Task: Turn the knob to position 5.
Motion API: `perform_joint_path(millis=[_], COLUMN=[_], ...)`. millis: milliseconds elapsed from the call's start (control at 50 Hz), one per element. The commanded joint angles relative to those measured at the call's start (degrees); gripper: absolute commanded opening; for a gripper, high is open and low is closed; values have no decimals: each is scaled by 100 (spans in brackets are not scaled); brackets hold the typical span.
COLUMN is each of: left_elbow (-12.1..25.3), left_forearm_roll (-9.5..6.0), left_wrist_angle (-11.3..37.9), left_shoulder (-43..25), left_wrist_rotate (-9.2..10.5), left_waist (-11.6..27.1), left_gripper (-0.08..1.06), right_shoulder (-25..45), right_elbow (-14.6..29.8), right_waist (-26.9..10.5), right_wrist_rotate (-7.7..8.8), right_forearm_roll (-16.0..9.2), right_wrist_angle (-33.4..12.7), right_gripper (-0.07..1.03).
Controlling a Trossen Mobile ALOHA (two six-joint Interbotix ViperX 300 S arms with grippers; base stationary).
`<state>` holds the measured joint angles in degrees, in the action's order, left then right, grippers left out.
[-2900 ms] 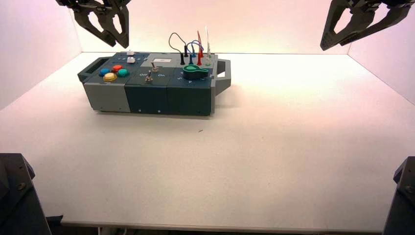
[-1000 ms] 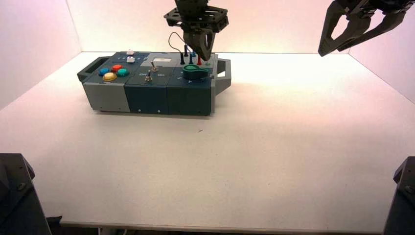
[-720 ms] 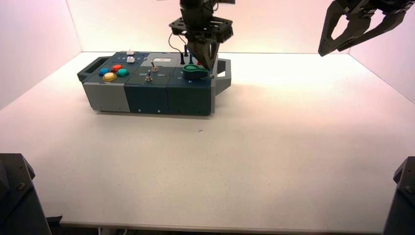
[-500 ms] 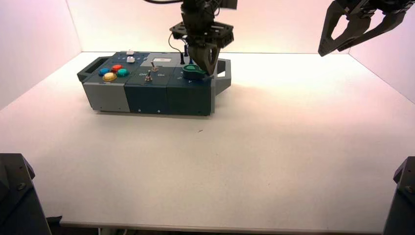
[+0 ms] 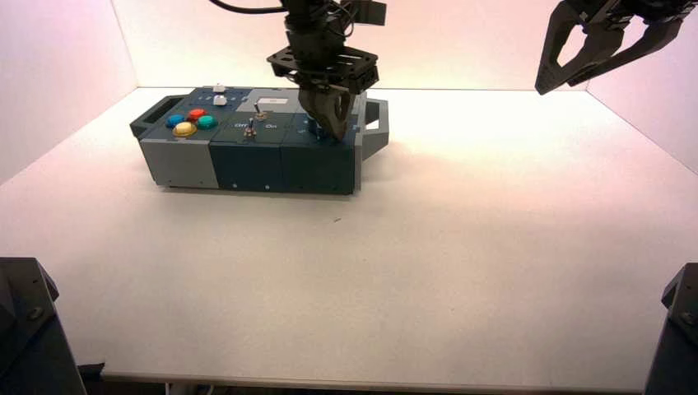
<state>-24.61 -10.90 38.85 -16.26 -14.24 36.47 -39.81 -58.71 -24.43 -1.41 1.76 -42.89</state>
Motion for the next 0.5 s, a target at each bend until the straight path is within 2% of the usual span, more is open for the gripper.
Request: perform_joint_path(millis=[20, 500], left_elbow=[-88, -202], left_forearm_roll=[35, 79], left_wrist_angle=[-26, -229], left_shoulder=[220, 466], left_wrist_rotate=[18, 18], left_waist=[18, -167], left_gripper=[-3, -3], right_shoulder=[-18, -53], right_elbow=[114, 97], right_waist=[-18, -18], right_wrist_rotate=[9, 0], right_forearm_roll=[-9, -9], right_wrist_angle=[26, 26], right_gripper=[57, 57])
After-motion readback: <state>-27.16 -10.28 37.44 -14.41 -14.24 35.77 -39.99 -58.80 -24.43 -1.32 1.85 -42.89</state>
